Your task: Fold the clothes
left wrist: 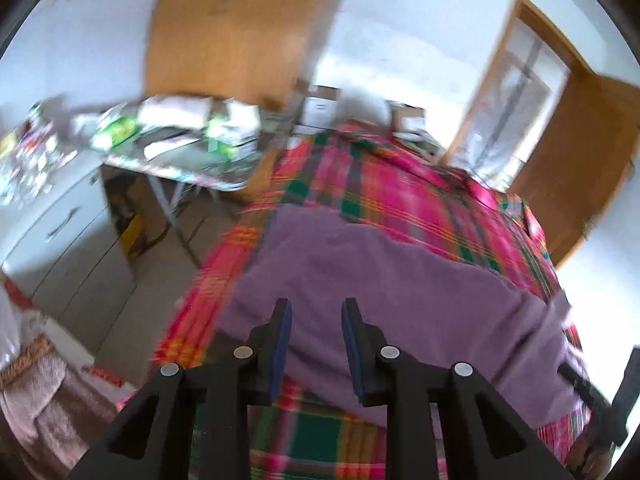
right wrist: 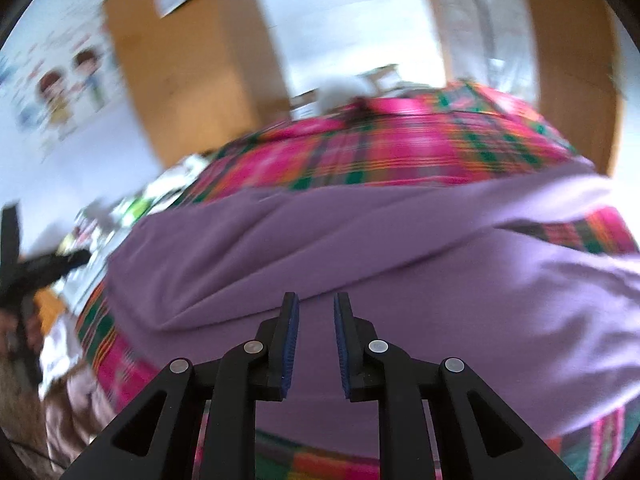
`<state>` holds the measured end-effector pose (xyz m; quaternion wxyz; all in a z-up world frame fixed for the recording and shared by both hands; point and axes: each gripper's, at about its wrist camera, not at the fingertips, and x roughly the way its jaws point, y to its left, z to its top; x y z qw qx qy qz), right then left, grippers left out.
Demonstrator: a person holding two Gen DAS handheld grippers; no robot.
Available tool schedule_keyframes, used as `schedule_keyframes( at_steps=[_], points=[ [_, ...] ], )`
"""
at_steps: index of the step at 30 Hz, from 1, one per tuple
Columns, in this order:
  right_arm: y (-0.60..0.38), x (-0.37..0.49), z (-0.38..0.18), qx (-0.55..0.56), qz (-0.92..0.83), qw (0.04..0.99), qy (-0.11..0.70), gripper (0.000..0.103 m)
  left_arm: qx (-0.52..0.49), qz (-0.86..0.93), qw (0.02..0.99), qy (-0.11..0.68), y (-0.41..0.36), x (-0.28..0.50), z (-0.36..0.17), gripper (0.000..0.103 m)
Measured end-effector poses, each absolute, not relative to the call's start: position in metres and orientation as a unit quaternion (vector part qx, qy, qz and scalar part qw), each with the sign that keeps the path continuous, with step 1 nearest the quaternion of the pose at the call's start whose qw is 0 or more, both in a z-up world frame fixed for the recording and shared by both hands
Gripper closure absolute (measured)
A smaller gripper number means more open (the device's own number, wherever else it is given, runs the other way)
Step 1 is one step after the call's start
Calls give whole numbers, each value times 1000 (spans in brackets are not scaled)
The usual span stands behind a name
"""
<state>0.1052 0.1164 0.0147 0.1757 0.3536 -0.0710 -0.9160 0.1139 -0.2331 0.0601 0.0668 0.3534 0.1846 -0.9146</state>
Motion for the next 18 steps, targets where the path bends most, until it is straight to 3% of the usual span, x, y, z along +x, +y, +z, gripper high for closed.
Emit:
schedule_keyframes(
  at_steps=[4, 14, 18],
  points=[
    [167, 100, 25, 344, -930, 108, -79, 84, 361, -919, -3, 157, -191, 94, 62, 77],
    [258, 108, 75, 341, -938, -40, 47, 82, 383, -907, -158, 76, -87, 58, 44, 76],
    [278, 91, 62, 362, -931, -39, 7, 79, 397, -900, -170, 65, -69, 46, 34, 76]
  ],
)
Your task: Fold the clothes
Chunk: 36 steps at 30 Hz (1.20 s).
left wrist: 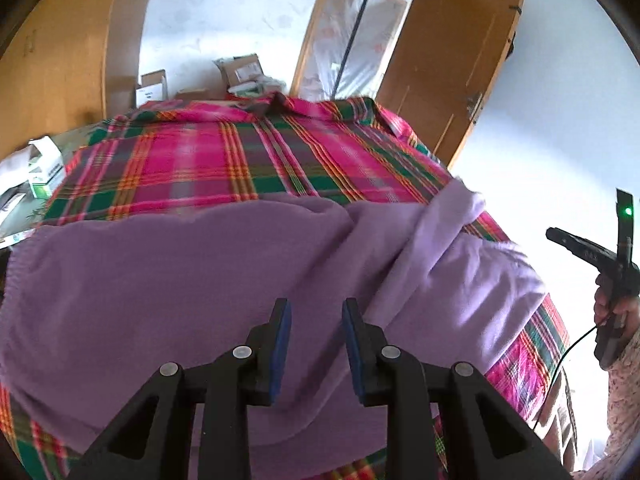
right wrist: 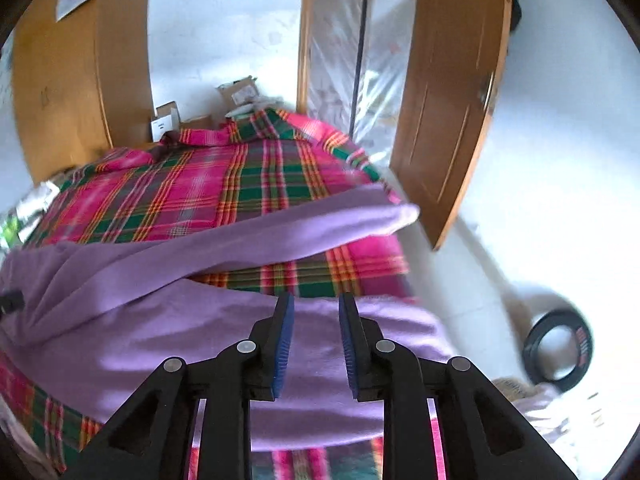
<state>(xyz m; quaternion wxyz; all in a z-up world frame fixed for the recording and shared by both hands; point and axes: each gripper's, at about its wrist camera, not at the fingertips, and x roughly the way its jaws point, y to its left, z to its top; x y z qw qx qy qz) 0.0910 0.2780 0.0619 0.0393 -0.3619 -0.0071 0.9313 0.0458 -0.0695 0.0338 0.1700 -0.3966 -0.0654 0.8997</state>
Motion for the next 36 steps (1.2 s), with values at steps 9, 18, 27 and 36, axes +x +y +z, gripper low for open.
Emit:
schedule_keyframes(
  at_steps=[9, 18, 27, 36],
  points=[
    [231, 22, 26, -392, 917, -57, 43, 77, -423, 889, 166, -59, -63, 43, 17, 76],
    [200, -39, 15, -432, 892, -91, 94, 54, -435, 882, 179, -25, -49, 41, 4, 76],
    [185, -62, 4, -487, 863, -58, 124, 54, -435, 878, 196, -21, -49, 43, 0, 75],
    [184, -54, 3, -492, 864, -20, 103, 83, -432, 878, 203, -27, -52, 45, 1, 75]
  ],
)
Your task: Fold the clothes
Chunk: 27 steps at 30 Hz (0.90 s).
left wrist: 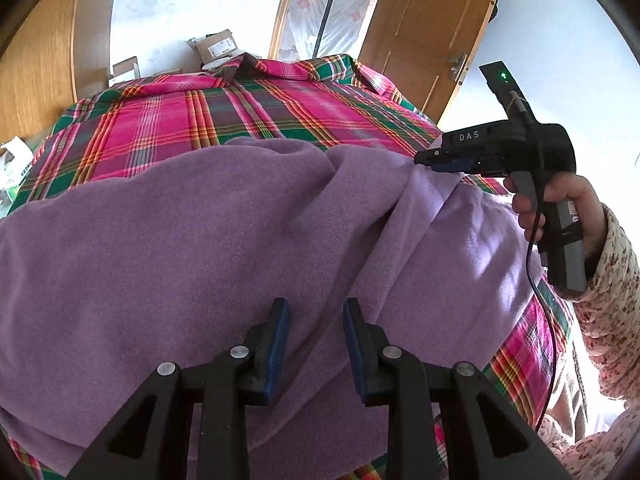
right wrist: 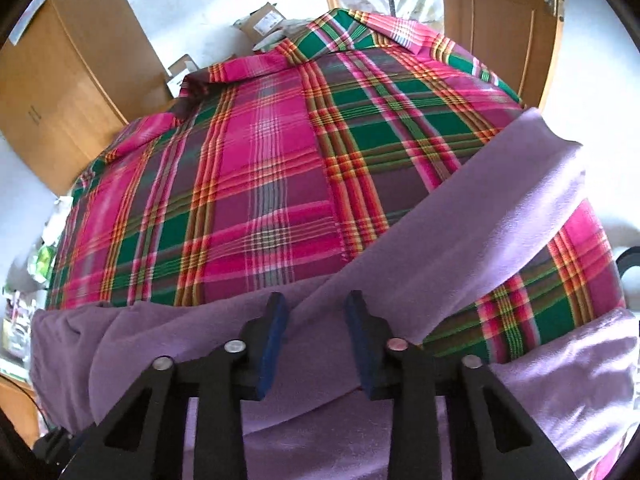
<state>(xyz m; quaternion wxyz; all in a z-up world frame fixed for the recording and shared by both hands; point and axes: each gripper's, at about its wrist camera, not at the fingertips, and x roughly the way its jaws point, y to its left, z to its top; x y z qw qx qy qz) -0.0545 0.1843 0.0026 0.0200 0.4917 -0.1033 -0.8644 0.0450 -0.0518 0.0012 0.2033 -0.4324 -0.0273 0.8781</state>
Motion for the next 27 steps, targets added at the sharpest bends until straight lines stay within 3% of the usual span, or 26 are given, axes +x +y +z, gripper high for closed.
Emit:
schedule_keyframes(
  at_steps=[1, 6, 27],
  points=[
    [186, -55, 2, 492, -864, 19, -102, 94, -432, 878, 203, -26, -51, 45, 1, 75],
    [189, -47, 3, 479, -873, 23, -86, 101, -430, 879, 204, -24, -51, 46, 1, 75],
    [205, -35, 3, 464, -868, 32, -172, 94, -402, 884, 234, 41, -2, 22, 9, 74]
  ],
)
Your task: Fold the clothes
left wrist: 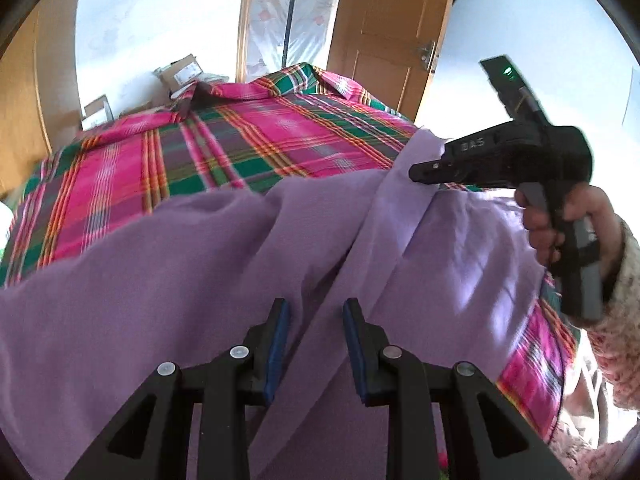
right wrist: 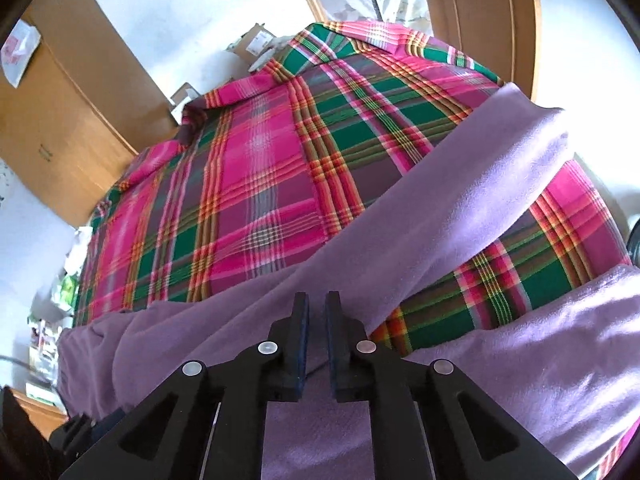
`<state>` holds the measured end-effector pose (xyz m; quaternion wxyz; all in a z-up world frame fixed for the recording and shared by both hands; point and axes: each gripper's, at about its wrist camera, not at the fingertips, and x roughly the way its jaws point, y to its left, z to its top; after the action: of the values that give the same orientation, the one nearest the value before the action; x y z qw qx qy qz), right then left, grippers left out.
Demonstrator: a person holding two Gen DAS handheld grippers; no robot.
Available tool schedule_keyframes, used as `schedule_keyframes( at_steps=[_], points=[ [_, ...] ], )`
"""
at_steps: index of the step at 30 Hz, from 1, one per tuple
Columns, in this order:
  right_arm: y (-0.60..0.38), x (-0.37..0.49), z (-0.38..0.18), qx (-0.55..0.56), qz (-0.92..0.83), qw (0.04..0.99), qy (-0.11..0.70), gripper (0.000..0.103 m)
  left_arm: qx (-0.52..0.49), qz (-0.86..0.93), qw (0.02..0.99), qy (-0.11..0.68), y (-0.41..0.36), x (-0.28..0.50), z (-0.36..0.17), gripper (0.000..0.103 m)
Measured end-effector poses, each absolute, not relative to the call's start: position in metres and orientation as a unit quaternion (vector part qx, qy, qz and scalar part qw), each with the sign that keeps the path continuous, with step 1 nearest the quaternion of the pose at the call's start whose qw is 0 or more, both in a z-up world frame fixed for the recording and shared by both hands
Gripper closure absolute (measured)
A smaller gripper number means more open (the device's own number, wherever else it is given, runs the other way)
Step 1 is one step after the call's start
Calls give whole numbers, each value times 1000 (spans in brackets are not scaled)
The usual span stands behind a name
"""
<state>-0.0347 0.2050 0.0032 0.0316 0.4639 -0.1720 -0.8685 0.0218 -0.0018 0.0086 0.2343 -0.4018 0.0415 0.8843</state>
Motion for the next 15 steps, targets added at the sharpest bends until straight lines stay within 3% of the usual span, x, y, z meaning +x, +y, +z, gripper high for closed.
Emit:
schedule_keyframes(
  at_steps=[3, 12, 15],
  points=[
    [207, -32, 6, 460, -871, 27, -171, 94, -403, 879, 251, 52, 11, 15, 7, 70],
    [209, -31, 4, 456, -871, 30, -182, 93, -416, 864, 282, 42, 28, 5, 3, 70],
    [210, -29, 6, 453, -872, 33, -183, 93, -401, 866, 296, 30, 27, 10, 7, 82]
  ],
)
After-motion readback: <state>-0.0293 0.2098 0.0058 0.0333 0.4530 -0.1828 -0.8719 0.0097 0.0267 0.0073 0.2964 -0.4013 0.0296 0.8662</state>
